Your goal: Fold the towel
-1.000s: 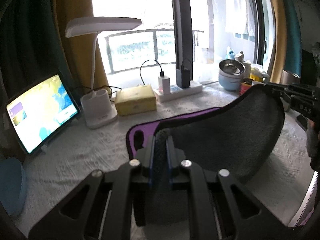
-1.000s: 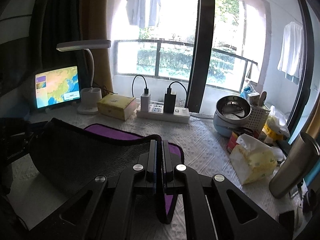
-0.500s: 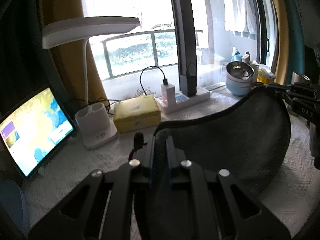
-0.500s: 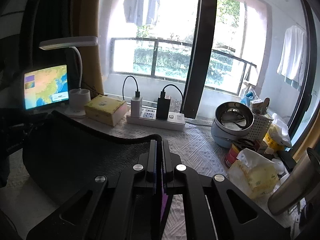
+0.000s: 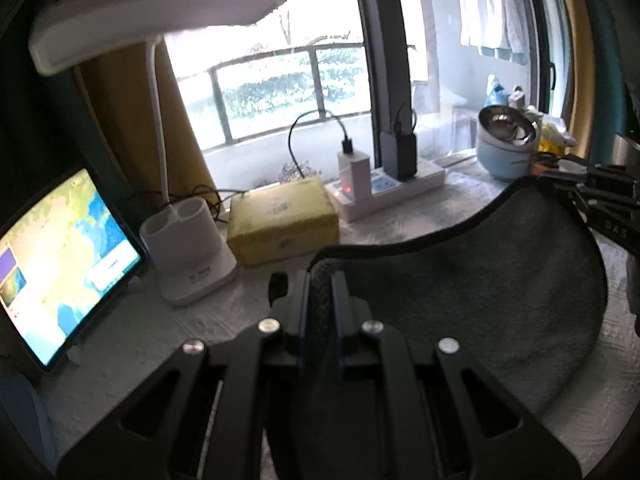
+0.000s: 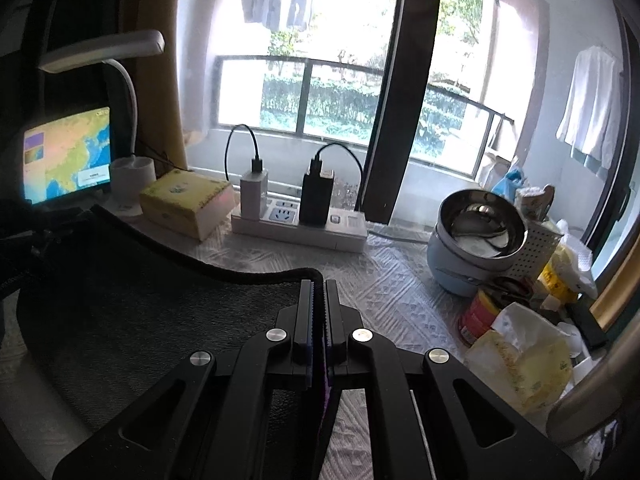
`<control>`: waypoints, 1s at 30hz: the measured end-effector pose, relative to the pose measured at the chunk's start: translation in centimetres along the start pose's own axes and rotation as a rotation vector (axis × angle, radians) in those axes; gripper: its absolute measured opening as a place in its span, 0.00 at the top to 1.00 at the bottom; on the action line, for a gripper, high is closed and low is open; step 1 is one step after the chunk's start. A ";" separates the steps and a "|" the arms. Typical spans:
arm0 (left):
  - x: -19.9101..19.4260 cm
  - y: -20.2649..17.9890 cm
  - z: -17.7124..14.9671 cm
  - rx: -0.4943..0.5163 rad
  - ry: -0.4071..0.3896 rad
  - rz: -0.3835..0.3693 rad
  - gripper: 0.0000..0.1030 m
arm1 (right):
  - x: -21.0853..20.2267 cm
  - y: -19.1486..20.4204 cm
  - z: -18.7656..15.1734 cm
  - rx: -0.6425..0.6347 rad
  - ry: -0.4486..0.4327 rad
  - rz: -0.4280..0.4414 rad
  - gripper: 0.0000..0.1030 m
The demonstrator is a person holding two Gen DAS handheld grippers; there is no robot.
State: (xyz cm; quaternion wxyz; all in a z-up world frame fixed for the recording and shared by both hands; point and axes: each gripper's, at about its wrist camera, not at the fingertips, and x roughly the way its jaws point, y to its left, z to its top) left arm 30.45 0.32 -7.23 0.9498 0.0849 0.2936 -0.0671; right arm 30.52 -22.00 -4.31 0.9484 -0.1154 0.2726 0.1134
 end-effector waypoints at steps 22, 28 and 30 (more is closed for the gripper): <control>5.5 0.2 -1.5 -0.027 0.166 -0.010 0.85 | 6.1 -0.3 -1.7 0.009 0.139 -0.013 0.95; 5.8 1.4 -1.6 -0.094 0.183 -0.016 0.74 | 6.7 -0.3 -2.0 0.017 0.159 -0.022 0.91; 5.6 1.6 -1.5 -0.109 0.183 -0.018 0.53 | 6.6 -0.4 -1.9 0.020 0.155 -0.028 0.83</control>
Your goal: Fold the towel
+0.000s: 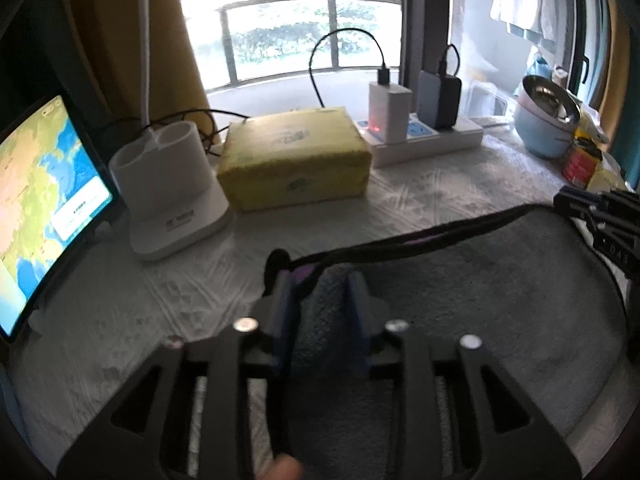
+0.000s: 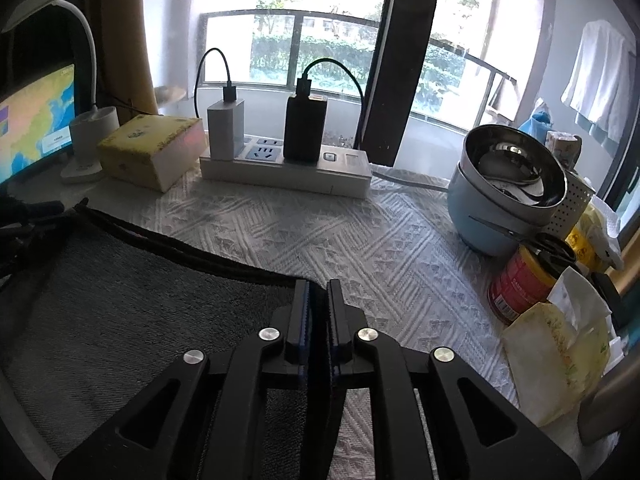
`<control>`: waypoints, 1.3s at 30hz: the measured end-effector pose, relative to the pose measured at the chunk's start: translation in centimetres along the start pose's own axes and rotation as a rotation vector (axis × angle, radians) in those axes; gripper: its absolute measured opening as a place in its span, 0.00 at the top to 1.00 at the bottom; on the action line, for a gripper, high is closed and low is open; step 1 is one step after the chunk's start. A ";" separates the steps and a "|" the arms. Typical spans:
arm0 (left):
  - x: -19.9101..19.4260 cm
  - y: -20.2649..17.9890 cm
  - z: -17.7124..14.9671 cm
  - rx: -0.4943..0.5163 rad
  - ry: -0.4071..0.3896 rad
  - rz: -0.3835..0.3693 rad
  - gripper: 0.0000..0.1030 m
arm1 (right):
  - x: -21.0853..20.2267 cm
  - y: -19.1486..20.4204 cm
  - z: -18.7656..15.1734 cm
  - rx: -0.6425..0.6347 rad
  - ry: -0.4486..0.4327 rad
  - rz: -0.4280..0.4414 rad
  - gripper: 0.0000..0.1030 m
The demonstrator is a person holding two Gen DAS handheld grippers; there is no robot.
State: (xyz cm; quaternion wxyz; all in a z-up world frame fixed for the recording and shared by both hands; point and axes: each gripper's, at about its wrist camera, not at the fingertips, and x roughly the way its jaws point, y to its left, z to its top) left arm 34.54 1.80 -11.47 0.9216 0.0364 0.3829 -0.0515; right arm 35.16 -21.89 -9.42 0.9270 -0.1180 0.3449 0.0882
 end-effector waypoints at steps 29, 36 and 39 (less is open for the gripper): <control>-11.3 1.0 -2.7 -0.149 -0.164 -0.027 0.09 | -9.0 1.0 -0.4 0.044 -0.117 -0.004 0.43; -13.8 0.2 -3.7 -0.148 -0.193 -0.018 0.09 | -11.8 1.3 -1.3 0.046 -0.147 0.004 0.43; -15.0 -0.4 -4.1 -0.143 -0.213 0.005 0.09 | -12.7 1.4 -1.8 0.048 -0.155 0.010 0.43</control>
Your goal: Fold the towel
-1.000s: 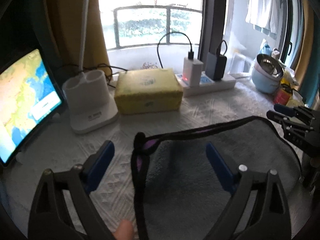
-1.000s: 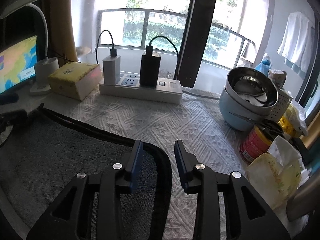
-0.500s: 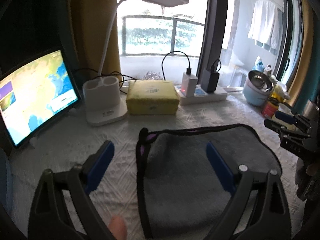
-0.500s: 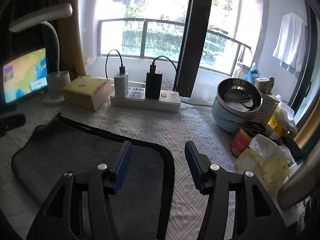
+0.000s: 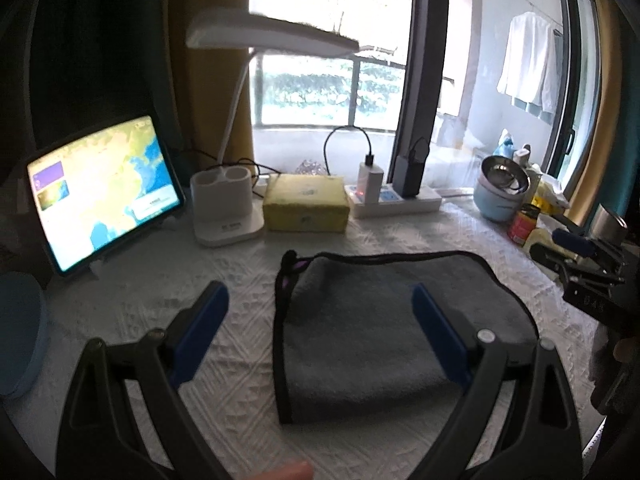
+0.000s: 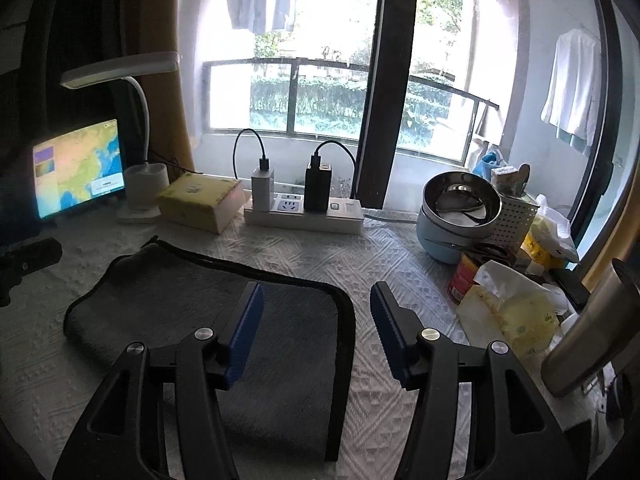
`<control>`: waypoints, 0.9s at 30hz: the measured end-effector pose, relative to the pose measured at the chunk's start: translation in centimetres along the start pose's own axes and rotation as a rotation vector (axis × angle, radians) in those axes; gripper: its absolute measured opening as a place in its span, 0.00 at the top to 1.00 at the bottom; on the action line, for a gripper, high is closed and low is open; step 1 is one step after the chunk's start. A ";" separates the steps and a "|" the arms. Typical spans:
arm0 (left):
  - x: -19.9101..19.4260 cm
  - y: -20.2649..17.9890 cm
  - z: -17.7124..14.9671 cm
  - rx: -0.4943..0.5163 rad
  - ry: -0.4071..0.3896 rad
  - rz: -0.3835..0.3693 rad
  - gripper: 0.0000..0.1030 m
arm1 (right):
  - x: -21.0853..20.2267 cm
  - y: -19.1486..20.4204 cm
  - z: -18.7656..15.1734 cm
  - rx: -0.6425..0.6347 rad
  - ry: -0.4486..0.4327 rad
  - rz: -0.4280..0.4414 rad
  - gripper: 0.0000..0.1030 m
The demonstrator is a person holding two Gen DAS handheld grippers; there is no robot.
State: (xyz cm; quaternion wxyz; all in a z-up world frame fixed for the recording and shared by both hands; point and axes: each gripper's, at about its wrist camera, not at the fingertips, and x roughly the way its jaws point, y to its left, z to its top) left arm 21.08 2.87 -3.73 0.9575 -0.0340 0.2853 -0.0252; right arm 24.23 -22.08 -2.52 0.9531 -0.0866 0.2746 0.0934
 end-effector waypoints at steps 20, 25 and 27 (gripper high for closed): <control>-5.9 -2.3 -2.8 0.071 -0.070 -0.003 0.09 | -6.2 2.3 -2.0 0.022 -0.035 0.063 0.43; -7.1 -2.6 -3.7 0.070 -0.088 -0.020 0.09 | -7.5 2.5 -3.1 0.033 -0.031 0.058 0.43; -7.2 -2.8 -4.0 0.067 -0.081 -0.033 0.09 | -7.9 2.5 -3.6 0.036 -0.026 0.052 0.43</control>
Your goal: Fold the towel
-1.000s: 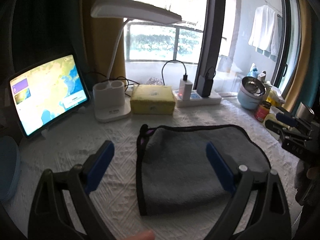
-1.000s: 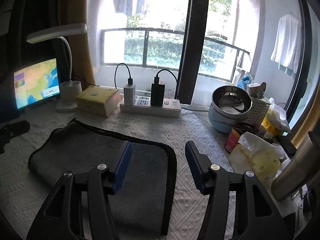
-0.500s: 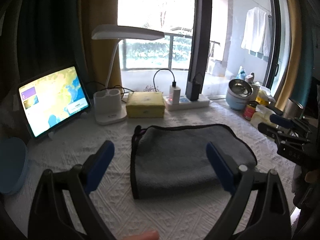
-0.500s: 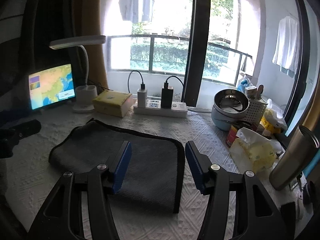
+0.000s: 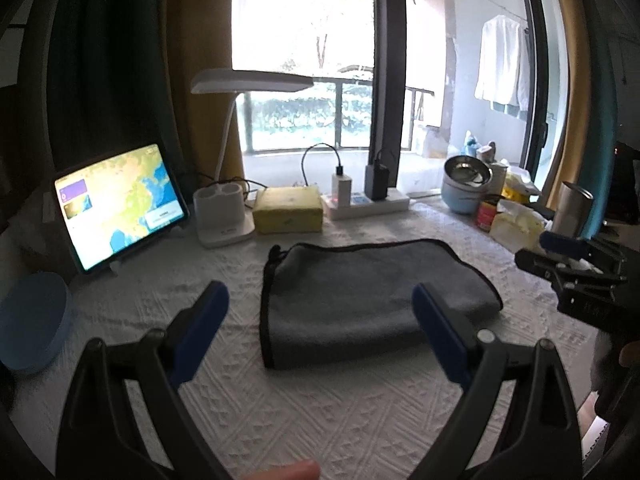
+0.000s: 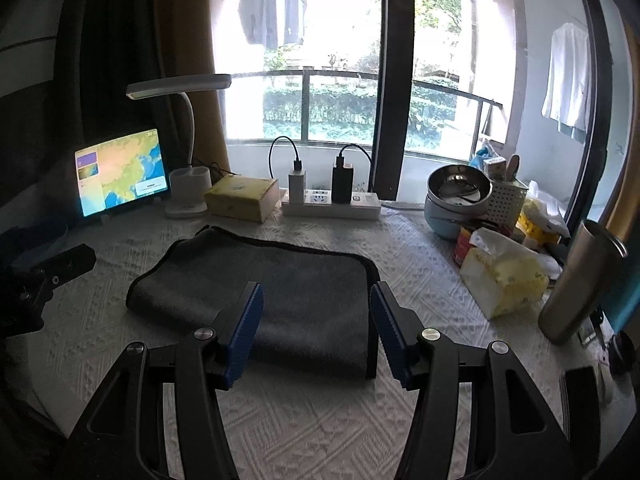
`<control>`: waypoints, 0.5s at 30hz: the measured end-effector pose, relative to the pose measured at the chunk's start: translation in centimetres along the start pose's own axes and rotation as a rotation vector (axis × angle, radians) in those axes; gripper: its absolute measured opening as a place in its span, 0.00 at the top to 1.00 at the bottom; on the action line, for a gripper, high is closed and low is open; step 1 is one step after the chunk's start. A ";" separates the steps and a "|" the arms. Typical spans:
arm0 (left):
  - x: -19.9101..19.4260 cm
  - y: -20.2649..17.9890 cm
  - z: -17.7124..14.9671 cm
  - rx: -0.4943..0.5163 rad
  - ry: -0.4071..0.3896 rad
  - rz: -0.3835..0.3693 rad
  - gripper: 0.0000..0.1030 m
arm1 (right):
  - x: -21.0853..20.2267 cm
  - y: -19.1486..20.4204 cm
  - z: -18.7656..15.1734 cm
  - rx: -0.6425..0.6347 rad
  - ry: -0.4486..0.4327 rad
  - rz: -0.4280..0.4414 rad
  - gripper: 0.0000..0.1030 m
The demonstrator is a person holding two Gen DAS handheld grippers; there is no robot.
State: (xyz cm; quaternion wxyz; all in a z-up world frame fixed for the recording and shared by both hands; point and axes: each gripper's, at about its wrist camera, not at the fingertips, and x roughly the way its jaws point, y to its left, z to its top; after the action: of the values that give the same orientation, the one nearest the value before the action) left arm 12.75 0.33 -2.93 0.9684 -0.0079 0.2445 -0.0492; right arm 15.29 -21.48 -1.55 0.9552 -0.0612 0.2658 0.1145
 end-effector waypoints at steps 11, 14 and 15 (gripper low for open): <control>-1.1 -0.8 -2.5 -0.021 0.030 -0.035 0.09 | -2.4 0.4 -1.7 -0.003 0.004 -0.015 0.43; -2.1 -0.5 -3.1 -0.037 0.010 -0.033 0.09 | -3.2 0.5 -2.0 -0.014 -0.002 -0.018 0.43; -2.5 -0.4 -3.2 -0.041 0.001 -0.031 0.09 | -3.5 0.6 -2.1 -0.017 -0.006 -0.020 0.43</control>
State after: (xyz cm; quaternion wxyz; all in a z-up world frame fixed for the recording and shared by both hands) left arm 9.02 0.18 -4.60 0.9669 -0.0318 0.2459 -0.0593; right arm 11.19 -21.90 -1.51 0.9565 -0.0717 0.2614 0.1076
